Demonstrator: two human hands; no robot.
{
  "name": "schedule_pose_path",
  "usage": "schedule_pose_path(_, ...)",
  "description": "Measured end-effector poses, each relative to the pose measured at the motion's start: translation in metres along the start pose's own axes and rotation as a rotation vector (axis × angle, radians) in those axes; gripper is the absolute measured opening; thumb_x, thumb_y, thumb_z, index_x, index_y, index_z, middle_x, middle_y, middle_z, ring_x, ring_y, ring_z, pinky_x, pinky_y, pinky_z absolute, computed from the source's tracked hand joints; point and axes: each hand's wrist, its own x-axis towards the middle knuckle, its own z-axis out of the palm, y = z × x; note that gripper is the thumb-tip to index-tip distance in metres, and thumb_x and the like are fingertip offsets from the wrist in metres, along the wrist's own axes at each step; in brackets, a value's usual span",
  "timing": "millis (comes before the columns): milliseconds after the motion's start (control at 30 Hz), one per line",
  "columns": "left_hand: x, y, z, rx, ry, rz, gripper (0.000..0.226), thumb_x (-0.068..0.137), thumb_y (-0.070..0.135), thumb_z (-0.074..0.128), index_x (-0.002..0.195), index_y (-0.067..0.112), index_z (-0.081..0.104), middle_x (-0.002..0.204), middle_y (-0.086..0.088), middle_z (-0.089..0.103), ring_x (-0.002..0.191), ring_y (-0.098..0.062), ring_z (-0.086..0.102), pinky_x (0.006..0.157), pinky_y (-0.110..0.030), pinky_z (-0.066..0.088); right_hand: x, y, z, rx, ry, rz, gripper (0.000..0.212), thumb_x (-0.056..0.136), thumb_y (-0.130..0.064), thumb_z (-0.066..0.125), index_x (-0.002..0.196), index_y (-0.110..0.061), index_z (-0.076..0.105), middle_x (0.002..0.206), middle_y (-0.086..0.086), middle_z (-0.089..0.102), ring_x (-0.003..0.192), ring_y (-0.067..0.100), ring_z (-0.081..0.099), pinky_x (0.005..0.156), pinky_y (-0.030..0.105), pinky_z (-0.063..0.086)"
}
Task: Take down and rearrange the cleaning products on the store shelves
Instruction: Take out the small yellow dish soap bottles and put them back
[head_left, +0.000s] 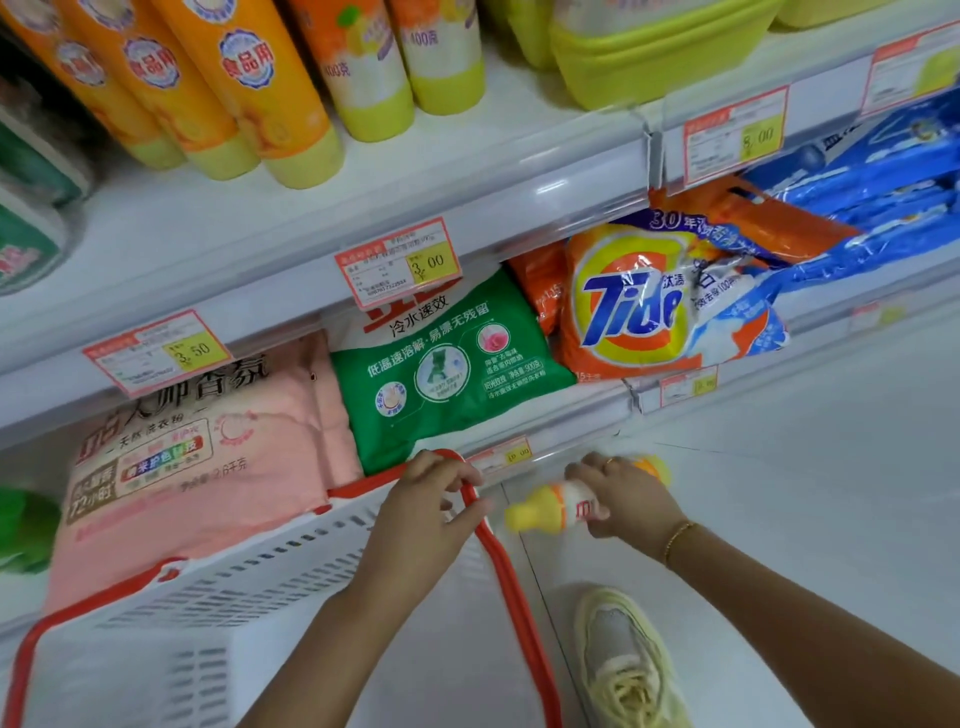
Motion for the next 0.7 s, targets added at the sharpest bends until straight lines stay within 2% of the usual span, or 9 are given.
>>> schedule_pose_path(100, 0.001, 0.001, 0.004, 0.01, 0.012, -0.034, 0.018, 0.081, 0.017, 0.074, 0.088, 0.029, 0.063, 0.089, 0.015, 0.045, 0.076, -0.005, 0.056, 0.071, -0.023, 0.054, -0.012, 0.009, -0.011, 0.285, 0.275, 0.093, 0.059, 0.058, -0.017, 0.08, 0.114, -0.016, 0.062, 0.101, 0.004, 0.063, 0.085, 0.027, 0.063, 0.065, 0.026, 0.043)
schedule_pose_path(200, 0.0, 0.002, 0.003, 0.037, 0.018, -0.038, 0.016, 0.081, 0.018, 0.073, 0.091, 0.027, 0.064, 0.089, 0.013, 0.044, 0.074, -0.013, 0.058, 0.07, -0.039, 0.057, -0.026, 0.008, -0.017, 0.463, 0.342, 0.168, 0.058, 0.063, -0.017, 0.082, 0.117, -0.02, 0.059, 0.098, -0.003, 0.063, 0.079, 0.012, 0.059, 0.07, 0.022, 0.042)
schedule_pose_path(267, -0.002, 0.004, 0.003, 0.044, 0.019, -0.027, 0.017, 0.081, 0.018, 0.073, 0.092, 0.028, 0.063, 0.09, 0.014, 0.044, 0.077, -0.012, 0.058, 0.075, -0.039, 0.056, -0.038, 0.011, -0.013, 0.6, 0.389, 0.287, 0.05, 0.068, -0.024, 0.08, 0.111, -0.027, 0.054, 0.087, -0.006, 0.06, 0.07, 0.008, 0.055, 0.065, 0.023, 0.041)
schedule_pose_path(333, -0.003, 0.006, 0.003, 0.054, 0.021, -0.029, 0.015, 0.082, 0.018, 0.072, 0.093, 0.025, 0.064, 0.092, 0.016, 0.043, 0.08, -0.009, 0.056, 0.08, -0.036, 0.054, -0.048, 0.014, -0.007, 0.697, 0.46, 0.384, 0.045, 0.069, -0.022, 0.08, 0.103, -0.025, 0.05, 0.081, 0.001, 0.061, 0.069, 0.014, 0.058, 0.063, 0.027, 0.045)
schedule_pose_path(400, -0.002, 0.007, 0.004, 0.066, 0.017, -0.033, 0.015, 0.083, 0.018, 0.072, 0.095, 0.023, 0.065, 0.091, 0.017, 0.042, 0.082, -0.008, 0.053, 0.083, -0.034, 0.053, -0.054, 0.016, -0.004, 0.706, 0.471, 0.397, 0.045, 0.071, -0.019, 0.08, 0.103, -0.023, 0.049, 0.082, 0.003, 0.063, 0.072, 0.019, 0.06, 0.063, 0.022, 0.042)
schedule_pose_path(467, -0.001, 0.009, 0.005, 0.078, 0.013, -0.036, 0.015, 0.083, 0.017, 0.071, 0.095, 0.023, 0.065, 0.092, 0.015, 0.042, 0.083, -0.003, 0.051, 0.085, -0.032, 0.051, -0.055, 0.013, -0.007, 0.683, 0.409, 0.352, 0.047, 0.072, -0.021, 0.079, 0.108, -0.025, 0.05, 0.086, 0.0, 0.062, 0.072, 0.019, 0.06, 0.062, 0.019, 0.04)
schedule_pose_path(533, 0.0, 0.012, 0.004, 0.086, 0.014, -0.046, 0.015, 0.083, 0.016, 0.071, 0.095, 0.023, 0.065, 0.095, 0.01, 0.045, 0.083, 0.0, 0.05, 0.087, -0.029, 0.049, -0.052, 0.008, -0.013, 0.633, 0.309, 0.307, 0.053, 0.073, -0.028, 0.078, 0.118, -0.027, 0.049, 0.09, -0.001, 0.06, 0.072, 0.017, 0.059, 0.064, 0.024, 0.041)
schedule_pose_path(600, 0.0, 0.014, 0.003, 0.09, 0.007, -0.065, 0.016, 0.083, 0.014, 0.071, 0.097, 0.02, 0.066, 0.099, 0.006, 0.047, 0.083, -0.002, 0.05, 0.089, -0.028, 0.047, -0.046, 0.005, -0.017, 0.578, 0.243, 0.302, 0.059, 0.075, -0.037, 0.075, 0.125, -0.028, 0.046, 0.092, 0.0, 0.059, 0.075, 0.017, 0.058, 0.065, 0.027, 0.039)
schedule_pose_path(700, -0.001, 0.015, -0.001, 0.088, -0.027, -0.085, 0.018, 0.083, 0.015, 0.071, 0.1, 0.018, 0.066, 0.102, 0.005, 0.046, 0.09, -0.008, 0.051, 0.091, -0.026, 0.046, -0.041, 0.006, -0.02, 0.575, 0.22, 0.339, 0.062, 0.077, -0.035, 0.075, 0.128, -0.025, 0.043, 0.096, 0.004, 0.064, 0.077, 0.018, 0.057, 0.065, 0.026, 0.037)
